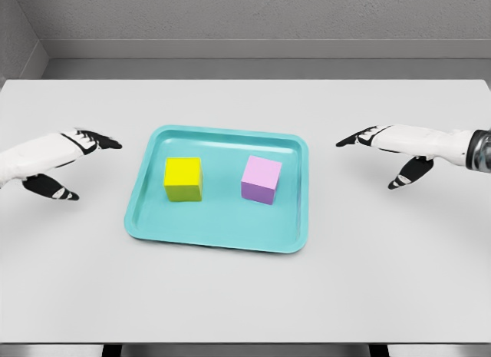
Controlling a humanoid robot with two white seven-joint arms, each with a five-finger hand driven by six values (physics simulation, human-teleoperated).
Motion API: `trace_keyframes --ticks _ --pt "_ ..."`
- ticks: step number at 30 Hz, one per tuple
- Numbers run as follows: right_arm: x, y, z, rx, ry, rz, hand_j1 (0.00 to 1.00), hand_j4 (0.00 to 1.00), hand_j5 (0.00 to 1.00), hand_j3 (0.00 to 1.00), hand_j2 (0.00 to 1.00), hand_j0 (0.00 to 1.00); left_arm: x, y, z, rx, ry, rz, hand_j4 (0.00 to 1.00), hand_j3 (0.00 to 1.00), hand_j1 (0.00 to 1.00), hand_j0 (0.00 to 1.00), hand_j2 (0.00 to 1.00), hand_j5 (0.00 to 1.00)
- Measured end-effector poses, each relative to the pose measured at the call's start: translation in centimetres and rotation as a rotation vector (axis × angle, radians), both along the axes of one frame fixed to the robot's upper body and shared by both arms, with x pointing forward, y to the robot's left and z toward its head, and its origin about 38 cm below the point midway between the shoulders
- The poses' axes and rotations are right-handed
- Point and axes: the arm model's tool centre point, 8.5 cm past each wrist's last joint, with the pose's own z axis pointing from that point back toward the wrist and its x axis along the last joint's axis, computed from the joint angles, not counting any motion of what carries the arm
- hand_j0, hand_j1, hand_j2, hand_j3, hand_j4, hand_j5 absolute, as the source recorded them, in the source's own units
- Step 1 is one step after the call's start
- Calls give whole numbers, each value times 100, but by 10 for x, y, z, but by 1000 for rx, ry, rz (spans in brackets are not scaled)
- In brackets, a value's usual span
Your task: Push two cubes
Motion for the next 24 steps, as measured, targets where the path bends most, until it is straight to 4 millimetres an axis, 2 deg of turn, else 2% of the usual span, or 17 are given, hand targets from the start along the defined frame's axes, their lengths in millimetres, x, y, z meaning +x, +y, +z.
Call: trace_keyframes --ticks 1,3,5,8,10,13,14,15,17,24 --pt "0 0 0 0 -1 -1 100 100 100 100 100 100 1 -2 -2 17 3 -6 81 81 81 81 81 81" --pt "2 0 3 0 -7 -1 100 100 100 100 100 100 2 -9 1 42 -11 -25 74 74 74 74 74 74" --pt "3 -1 5 0 -11 -2 100 100 100 100 100 100 7 -18 11 51 -45 -46 72 72 72 72 72 72" --pt "5 -5 6 -3 -12 -10 100 100 100 100 100 100 14 -32 14 67 -79 -62 74 74 74 74 74 74" --pt "13 -7 11 -6 -25 -21 100 100 100 100 100 100 15 -38 9 67 -79 -66 74 74 74 74 74 74" --pt "19 -5 5 -25 -13 -20 38 38 38 38 38 38 18 -40 0 62 -65 -53 74 74 74 74 74 74" --pt "21 -2 5 -27 -18 -5 26 26 26 26 26 26 19 -38 -2 61 -59 -45 74 74 74 74 74 74" --pt "24 3 7 -25 -28 12 19 19 19 19 19 19 20 -36 -4 60 -53 -37 74 74 74 74 74 74" --pt "28 15 10 -24 -39 46 13 13 13 13 13 13 25 -32 -3 57 -53 -21 74 74 74 74 74 74" --pt "32 55 -5 -84 -36 151 13 13 13 13 13 13 26 -36 -10 36 -37 -21 72 72 72 72 72 72"
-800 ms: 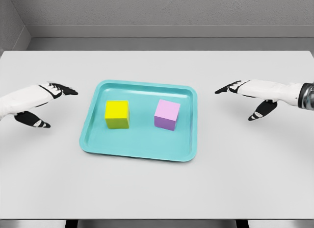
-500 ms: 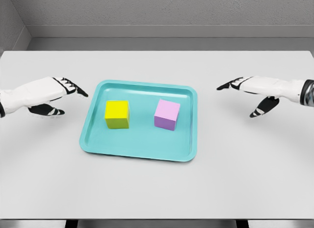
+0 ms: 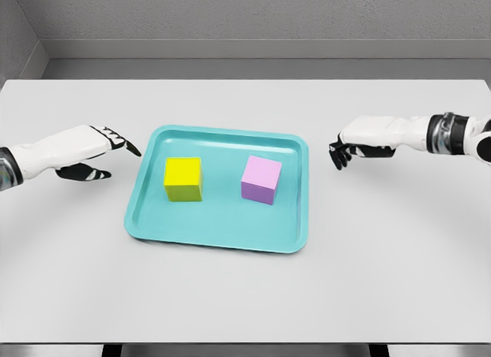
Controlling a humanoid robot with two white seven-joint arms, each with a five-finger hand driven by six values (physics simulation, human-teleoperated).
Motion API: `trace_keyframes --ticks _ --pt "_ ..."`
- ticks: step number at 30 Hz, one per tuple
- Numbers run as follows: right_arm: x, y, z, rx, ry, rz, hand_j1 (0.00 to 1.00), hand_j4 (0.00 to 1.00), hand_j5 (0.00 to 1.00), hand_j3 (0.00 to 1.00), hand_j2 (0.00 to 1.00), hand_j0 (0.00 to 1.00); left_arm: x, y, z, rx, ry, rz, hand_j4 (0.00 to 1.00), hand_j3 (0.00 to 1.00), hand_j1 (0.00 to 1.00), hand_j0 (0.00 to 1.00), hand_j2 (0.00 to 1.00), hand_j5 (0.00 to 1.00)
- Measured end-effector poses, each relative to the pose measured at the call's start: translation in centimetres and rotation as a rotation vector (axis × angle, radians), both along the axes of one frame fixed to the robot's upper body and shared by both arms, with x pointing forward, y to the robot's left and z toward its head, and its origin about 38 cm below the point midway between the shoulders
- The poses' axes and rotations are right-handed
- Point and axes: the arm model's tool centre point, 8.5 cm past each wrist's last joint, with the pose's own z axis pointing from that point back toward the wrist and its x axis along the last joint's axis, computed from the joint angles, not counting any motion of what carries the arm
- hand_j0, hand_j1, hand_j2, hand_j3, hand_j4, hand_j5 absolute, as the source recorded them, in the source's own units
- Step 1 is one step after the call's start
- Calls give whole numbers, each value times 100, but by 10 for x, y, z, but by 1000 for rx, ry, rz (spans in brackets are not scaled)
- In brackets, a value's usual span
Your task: Push two cubes
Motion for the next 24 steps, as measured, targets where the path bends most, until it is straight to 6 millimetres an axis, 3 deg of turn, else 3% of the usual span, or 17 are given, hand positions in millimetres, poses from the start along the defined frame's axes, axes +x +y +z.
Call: trace_keyframes --ticks 4,10,18,24 --pt "0 20 -11 -62 2 57 13 13 13 13 13 13 -2 -6 2 -14 -6 -18 70 70 70 70 70 70" --pt "-3 35 -21 -124 5 111 13 13 13 13 13 13 -1 -6 3 -20 -7 -15 70 70 70 70 70 70" --pt "-12 52 -17 -143 -12 184 13 13 13 13 13 13 3 -7 -19 -60 42 17 70 70 70 70 70 70" --pt "-19 65 -12 -147 -27 235 13 13 13 13 13 13 1 -11 -14 -58 29 -2 70 70 70 70 70 70"
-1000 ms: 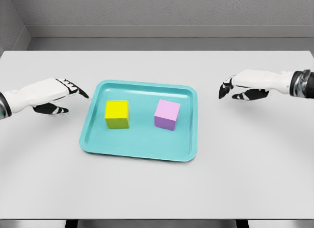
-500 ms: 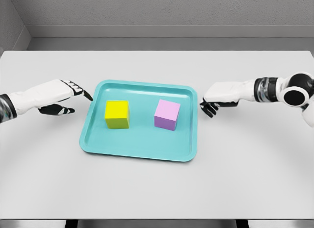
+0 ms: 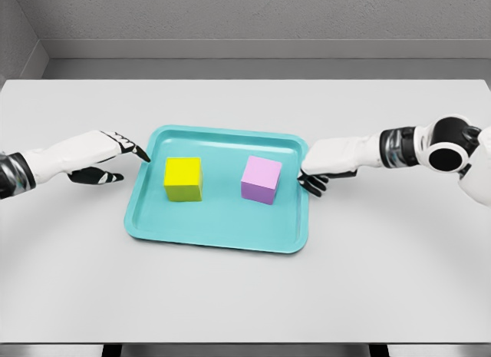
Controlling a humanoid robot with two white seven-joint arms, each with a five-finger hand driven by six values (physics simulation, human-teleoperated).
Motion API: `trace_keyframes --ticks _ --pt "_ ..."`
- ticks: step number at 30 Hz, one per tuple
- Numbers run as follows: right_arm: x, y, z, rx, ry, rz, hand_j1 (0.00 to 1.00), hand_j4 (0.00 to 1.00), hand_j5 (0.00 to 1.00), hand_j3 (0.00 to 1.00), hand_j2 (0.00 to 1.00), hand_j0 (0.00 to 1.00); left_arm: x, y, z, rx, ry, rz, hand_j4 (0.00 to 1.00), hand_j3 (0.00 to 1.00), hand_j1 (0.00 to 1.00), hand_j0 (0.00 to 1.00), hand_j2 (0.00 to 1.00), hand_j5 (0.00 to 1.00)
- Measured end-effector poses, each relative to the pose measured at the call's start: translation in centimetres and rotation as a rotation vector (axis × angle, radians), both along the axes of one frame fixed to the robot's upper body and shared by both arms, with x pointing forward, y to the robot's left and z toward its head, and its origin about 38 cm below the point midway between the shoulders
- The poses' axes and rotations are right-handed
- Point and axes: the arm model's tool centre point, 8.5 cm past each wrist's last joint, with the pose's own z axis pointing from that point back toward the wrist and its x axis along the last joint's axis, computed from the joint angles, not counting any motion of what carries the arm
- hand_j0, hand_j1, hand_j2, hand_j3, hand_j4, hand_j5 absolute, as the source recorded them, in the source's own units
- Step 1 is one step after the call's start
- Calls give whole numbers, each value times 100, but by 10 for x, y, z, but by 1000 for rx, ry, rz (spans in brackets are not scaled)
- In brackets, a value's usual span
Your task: Push two cubes
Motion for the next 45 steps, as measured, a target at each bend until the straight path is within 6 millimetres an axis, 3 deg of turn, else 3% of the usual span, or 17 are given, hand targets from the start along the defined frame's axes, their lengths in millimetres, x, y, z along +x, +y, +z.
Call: trace_keyframes --ticks 26,45 --pt "11 29 -18 -24 29 20 13 13 13 13 13 13 -12 -16 -3 -20 10 -57 69 69 69 69 69 69" --pt "14 47 -13 -15 17 52 13 13 13 13 13 13 -11 -29 -15 -37 35 -71 67 67 67 67 67 67"
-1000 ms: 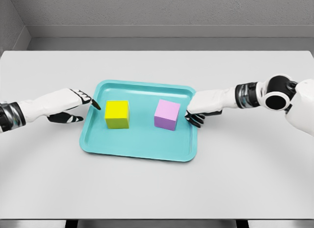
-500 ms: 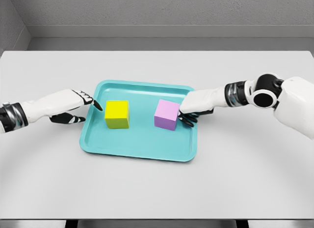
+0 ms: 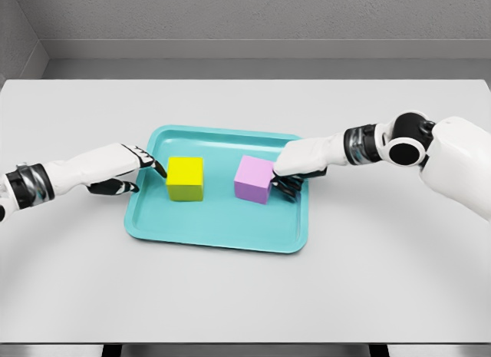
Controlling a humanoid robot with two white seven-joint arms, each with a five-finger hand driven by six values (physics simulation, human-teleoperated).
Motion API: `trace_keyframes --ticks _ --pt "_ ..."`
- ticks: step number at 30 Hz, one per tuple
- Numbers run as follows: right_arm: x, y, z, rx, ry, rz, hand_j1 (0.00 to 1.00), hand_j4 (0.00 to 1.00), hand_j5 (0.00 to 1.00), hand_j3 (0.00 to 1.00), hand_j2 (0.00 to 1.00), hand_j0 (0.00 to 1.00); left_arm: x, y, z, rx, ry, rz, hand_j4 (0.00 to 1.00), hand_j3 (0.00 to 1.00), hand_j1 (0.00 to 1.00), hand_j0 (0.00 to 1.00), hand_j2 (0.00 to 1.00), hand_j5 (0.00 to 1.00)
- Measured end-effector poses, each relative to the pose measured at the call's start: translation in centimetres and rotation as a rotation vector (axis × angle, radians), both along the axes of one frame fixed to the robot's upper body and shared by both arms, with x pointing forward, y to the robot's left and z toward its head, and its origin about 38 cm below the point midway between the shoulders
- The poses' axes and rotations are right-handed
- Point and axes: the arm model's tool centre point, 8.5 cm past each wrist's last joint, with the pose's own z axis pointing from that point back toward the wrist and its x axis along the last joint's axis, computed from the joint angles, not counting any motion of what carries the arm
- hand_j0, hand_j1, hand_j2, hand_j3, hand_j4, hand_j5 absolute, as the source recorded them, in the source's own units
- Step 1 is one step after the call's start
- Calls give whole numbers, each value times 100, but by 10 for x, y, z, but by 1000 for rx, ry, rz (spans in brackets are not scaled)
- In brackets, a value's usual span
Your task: Push two cubes
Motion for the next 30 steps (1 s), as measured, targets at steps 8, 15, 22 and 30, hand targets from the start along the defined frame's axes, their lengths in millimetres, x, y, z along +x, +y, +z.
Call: trace_keyframes --ticks 8,15,22,30 --pt "1 8 3 7 -5 13 13 13 13 13 13 13 0 -6 2 -11 -5 -11 67 67 67 67 67 67" --pt "2 11 4 7 -7 14 13 13 13 13 13 13 1 -12 1 -25 -7 -17 66 66 66 66 66 66" --pt "8 8 3 -6 -14 1 13 13 13 13 13 13 6 -20 2 -36 -12 -26 66 66 66 66 66 66" --pt "11 5 0 -23 -7 -11 14 14 14 14 14 14 18 -15 -1 -44 5 6 65 65 65 65 65 65"
